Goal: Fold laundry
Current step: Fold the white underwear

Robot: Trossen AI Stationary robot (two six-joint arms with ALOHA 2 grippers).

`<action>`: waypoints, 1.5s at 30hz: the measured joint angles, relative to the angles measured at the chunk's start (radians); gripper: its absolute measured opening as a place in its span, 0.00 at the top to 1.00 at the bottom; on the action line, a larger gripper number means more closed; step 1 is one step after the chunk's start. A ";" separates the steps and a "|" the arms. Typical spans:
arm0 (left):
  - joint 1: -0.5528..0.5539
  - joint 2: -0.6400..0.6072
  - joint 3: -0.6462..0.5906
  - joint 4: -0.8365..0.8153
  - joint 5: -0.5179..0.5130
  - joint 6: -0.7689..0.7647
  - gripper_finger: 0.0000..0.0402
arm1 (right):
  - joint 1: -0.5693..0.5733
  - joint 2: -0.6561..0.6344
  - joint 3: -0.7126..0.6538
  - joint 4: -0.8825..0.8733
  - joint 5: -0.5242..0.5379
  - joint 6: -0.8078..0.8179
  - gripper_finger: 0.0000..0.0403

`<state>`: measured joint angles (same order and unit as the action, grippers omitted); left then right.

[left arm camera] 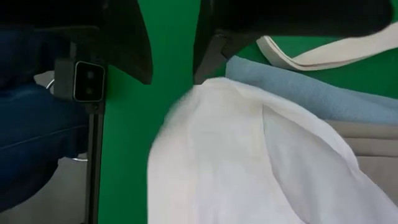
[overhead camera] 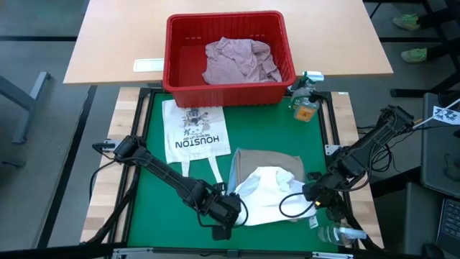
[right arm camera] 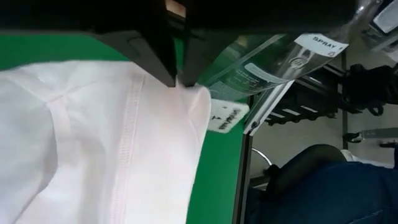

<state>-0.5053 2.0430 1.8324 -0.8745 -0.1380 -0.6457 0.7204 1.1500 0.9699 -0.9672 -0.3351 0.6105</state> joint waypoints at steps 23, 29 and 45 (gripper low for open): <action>0.210 0.000 -0.001 0.288 -0.252 0.196 0.60 | -0.001 0.000 0.000 -0.001 0.038 0.040 0.65; 0.301 0.036 -0.001 0.358 -0.190 0.250 0.60 | -0.001 0.000 0.000 0.000 0.039 0.039 0.65; 0.426 0.154 -0.001 0.416 0.019 0.234 0.60 | -0.001 0.001 -0.001 -0.001 0.108 0.036 0.65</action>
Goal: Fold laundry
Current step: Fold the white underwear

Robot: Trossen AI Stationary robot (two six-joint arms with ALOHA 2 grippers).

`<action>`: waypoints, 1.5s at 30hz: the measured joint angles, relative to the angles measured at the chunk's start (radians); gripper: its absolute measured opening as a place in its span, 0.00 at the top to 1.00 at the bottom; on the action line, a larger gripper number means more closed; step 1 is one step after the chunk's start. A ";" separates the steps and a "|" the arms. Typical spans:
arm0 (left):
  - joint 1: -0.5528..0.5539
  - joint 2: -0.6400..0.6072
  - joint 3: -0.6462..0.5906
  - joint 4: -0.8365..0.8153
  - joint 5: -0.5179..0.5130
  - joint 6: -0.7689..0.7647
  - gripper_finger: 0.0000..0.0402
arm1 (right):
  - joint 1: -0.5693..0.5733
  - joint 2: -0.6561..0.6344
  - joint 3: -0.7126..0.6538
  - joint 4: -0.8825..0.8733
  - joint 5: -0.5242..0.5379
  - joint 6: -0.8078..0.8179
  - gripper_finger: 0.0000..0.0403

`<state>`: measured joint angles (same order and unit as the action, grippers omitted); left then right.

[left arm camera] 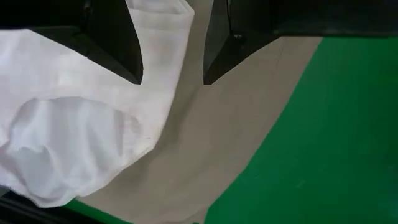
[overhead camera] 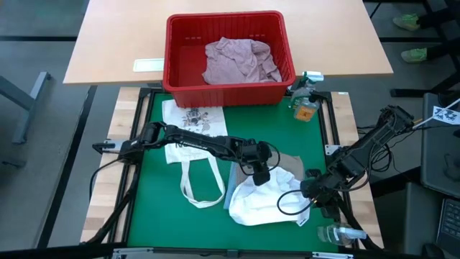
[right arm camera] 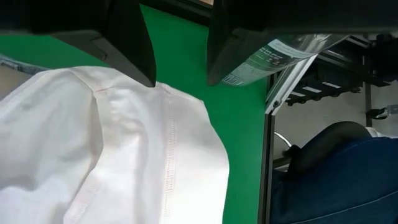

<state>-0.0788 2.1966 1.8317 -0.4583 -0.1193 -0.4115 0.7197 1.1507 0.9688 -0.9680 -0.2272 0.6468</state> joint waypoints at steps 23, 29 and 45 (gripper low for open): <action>0.004 0.039 0.000 0.006 0.086 -0.028 0.76 | 0.000 0.000 0.000 0.001 0.004 -0.001 0.65; 0.004 0.039 0.000 0.005 0.088 -0.027 0.94 | 0.000 0.000 0.000 0.001 0.091 -0.002 0.65; 0.005 0.014 0.000 -0.003 0.077 -0.022 0.99 | -0.239 -0.001 0.000 0.001 0.479 -0.155 0.65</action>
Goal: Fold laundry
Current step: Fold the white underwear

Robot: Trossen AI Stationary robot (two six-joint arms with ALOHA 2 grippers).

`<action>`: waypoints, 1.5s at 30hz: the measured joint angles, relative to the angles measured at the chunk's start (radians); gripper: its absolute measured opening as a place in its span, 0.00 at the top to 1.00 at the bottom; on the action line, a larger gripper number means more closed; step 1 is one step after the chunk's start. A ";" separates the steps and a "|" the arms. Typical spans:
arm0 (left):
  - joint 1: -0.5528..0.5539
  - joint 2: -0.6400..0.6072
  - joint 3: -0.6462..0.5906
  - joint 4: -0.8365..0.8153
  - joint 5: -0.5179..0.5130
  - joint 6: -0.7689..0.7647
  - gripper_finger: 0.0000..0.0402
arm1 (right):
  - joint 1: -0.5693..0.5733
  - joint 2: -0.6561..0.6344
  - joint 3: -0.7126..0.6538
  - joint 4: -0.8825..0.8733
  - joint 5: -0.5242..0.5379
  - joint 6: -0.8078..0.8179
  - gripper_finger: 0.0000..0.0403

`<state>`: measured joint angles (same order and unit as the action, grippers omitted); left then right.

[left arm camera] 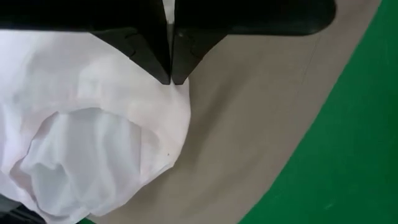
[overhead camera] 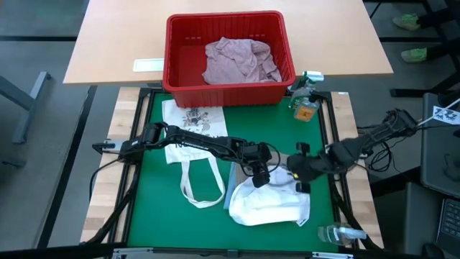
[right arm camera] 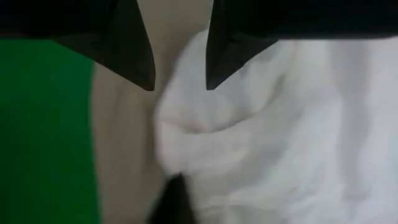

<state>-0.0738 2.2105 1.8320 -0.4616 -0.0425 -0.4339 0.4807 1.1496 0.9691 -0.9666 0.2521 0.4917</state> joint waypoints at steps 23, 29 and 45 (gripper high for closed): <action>-0.037 -0.004 0.000 0.000 -0.093 0.001 0.99 | -0.314 0.000 -0.220 0.314 -0.176 -0.290 0.65; -0.039 -0.004 0.000 0.001 -0.098 0.001 0.99 | -0.318 0.000 -0.224 0.322 -0.252 -0.317 0.65; -0.044 -0.004 0.000 0.004 -0.097 0.001 0.99 | -0.318 0.000 -0.224 0.323 -0.290 -0.327 0.65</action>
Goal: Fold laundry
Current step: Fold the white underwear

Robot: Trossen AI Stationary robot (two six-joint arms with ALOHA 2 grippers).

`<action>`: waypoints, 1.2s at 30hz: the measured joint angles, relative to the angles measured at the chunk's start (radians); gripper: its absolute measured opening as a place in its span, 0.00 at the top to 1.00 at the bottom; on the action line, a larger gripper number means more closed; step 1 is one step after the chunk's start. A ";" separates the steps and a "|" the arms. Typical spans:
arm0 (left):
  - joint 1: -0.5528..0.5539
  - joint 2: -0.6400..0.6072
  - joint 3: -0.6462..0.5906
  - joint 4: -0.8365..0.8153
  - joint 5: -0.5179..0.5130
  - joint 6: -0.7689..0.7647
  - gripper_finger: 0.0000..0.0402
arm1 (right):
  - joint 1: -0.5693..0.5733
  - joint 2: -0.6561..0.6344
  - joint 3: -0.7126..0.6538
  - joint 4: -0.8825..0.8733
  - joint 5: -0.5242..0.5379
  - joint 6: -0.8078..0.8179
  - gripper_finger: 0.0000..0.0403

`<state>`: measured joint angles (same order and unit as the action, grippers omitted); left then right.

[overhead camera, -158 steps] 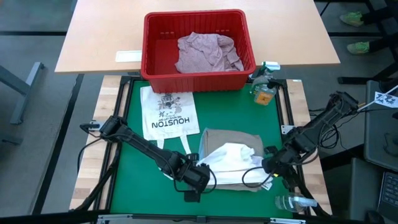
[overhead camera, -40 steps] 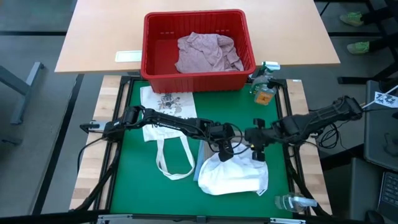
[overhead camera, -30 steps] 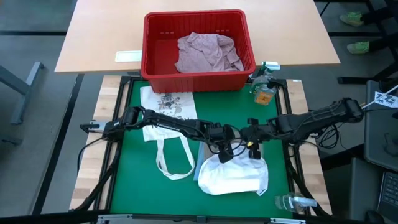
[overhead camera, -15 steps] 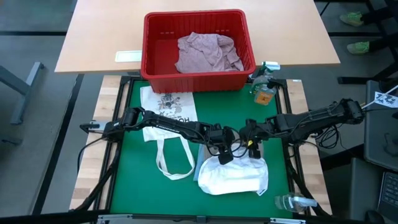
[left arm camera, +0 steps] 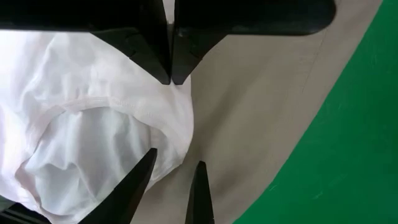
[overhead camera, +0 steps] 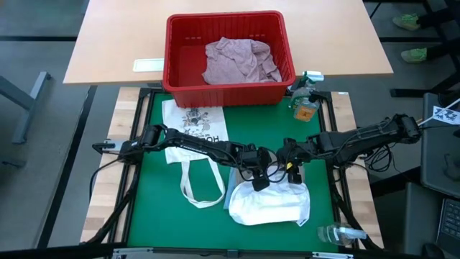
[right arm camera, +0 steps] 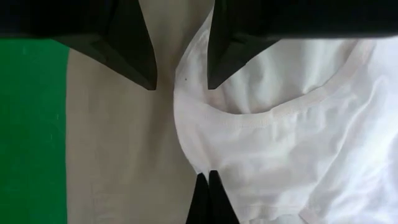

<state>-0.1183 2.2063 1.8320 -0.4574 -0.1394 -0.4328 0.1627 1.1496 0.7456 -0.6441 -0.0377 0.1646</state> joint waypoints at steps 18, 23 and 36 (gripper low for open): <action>-0.004 0.000 0.000 0.005 0.002 0.000 0.99 | 0.000 0.002 -0.002 0.058 0.008 0.016 0.65; -0.003 0.000 0.000 0.004 0.003 0.000 0.99 | 0.000 0.038 -0.001 0.040 0.028 0.011 0.65; -0.002 0.000 0.000 0.004 0.000 -0.001 0.99 | 0.001 0.087 -0.001 0.060 0.027 0.009 0.77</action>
<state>-0.1207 2.2063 1.8320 -0.4534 -0.1398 -0.4335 0.1635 1.2366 0.7444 -0.5842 -0.0109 0.1735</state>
